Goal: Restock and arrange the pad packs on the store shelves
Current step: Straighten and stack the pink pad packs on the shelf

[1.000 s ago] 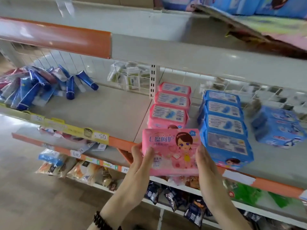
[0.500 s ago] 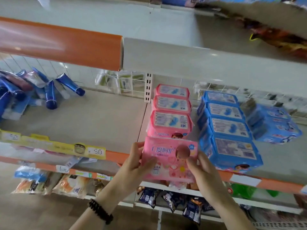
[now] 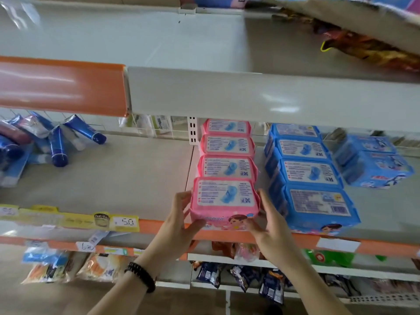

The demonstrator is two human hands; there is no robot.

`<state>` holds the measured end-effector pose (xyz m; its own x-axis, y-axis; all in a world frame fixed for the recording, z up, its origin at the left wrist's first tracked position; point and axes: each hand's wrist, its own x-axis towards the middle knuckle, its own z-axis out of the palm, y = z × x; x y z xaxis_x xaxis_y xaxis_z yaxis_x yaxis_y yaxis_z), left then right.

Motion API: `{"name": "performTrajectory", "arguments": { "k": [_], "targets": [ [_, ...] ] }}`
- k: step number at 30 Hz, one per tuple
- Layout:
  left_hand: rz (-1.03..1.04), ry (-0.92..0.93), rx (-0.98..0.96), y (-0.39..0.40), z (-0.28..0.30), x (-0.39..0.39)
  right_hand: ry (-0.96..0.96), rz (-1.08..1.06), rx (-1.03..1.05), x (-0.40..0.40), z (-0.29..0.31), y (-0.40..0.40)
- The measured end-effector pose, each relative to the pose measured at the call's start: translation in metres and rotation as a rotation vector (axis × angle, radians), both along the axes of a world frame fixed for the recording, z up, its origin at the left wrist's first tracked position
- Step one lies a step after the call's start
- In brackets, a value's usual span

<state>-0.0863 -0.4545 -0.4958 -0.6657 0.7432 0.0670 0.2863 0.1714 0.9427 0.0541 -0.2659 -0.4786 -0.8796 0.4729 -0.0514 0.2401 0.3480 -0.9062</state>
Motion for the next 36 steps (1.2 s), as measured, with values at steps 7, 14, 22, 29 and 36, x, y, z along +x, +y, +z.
{"name": "performTrajectory", "arguments": {
  "k": [7, 14, 22, 29, 36],
  "targets": [
    [0.024, 0.083, -0.018, 0.008, -0.016, -0.002, -0.021, -0.076, 0.049, 0.006, -0.02, 0.006],
    [0.055, 0.194, -0.079, 0.012, -0.024, -0.005, 0.023, -0.068, 0.088, -0.003, -0.029, 0.014],
    [0.083, 0.297, -0.202, 0.017, -0.024, 0.006, 0.023, -0.077, 0.122, 0.007, -0.039, -0.002],
    [0.184, 0.236, -0.246, 0.031, -0.018, 0.002, 0.04, -0.099, 0.227, -0.005, -0.034, 0.0],
    [0.145, 0.17, -0.292, 0.03, -0.015, 0.003, -0.013, -0.073, 0.216, -0.009, -0.028, 0.002]
  ]
}}
